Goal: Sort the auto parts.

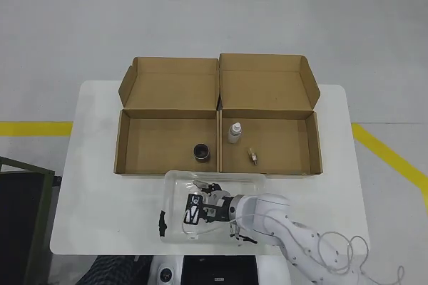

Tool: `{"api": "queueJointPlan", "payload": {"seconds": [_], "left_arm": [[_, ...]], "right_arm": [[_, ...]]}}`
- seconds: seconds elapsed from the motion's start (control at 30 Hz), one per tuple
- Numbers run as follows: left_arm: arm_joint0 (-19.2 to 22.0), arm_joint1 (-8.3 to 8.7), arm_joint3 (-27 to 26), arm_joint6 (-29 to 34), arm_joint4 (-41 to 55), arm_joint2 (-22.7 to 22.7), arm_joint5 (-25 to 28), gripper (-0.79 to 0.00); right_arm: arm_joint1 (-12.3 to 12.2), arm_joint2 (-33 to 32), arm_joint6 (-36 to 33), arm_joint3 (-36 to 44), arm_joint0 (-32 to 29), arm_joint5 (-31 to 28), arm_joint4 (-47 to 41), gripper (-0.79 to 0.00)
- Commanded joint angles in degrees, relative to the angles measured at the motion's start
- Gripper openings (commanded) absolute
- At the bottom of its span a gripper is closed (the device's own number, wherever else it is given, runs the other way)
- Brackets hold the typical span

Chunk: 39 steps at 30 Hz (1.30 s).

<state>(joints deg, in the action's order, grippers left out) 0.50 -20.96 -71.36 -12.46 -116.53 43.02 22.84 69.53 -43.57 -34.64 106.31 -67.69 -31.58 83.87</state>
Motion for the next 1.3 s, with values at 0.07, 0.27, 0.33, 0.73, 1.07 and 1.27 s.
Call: {"api": "queueJointPlan", "payload": {"seconds": [0.07,0.27,0.33,0.73,1.07,1.27], "left_arm": [[0.00,0.00,0.00,0.00,0.00,0.00,0.00,0.000],[0.00,0.00,0.00,0.00,0.00,0.00,0.00,0.000],[0.00,0.00,0.00,0.00,0.00,0.00,0.00,0.000],[0.00,0.00,0.00,0.00,0.00,0.00,0.00,0.000],[0.00,0.00,0.00,0.00,0.00,0.00,0.00,0.000],[0.00,0.00,0.00,0.00,0.00,0.00,0.00,0.000]], "right_arm": [[0.14,0.14,-0.38,-1.01,0.25,0.02,-0.13,-0.240],[0.50,0.63,-0.73,-2.56,1.01,0.19,-0.39,-0.289],[0.66,0.84,-0.78,-3.20,1.38,0.19,-0.64,-0.305],[1.49,1.96,-0.53,-6.43,3.15,-0.31,-1.77,-0.511],[1.02,0.87,0.12,-2.72,1.74,-2.79,-1.96,-0.785],[0.26,-1.76,2.66,0.36,-0.02,-4.17,-3.08,-0.785]]}}
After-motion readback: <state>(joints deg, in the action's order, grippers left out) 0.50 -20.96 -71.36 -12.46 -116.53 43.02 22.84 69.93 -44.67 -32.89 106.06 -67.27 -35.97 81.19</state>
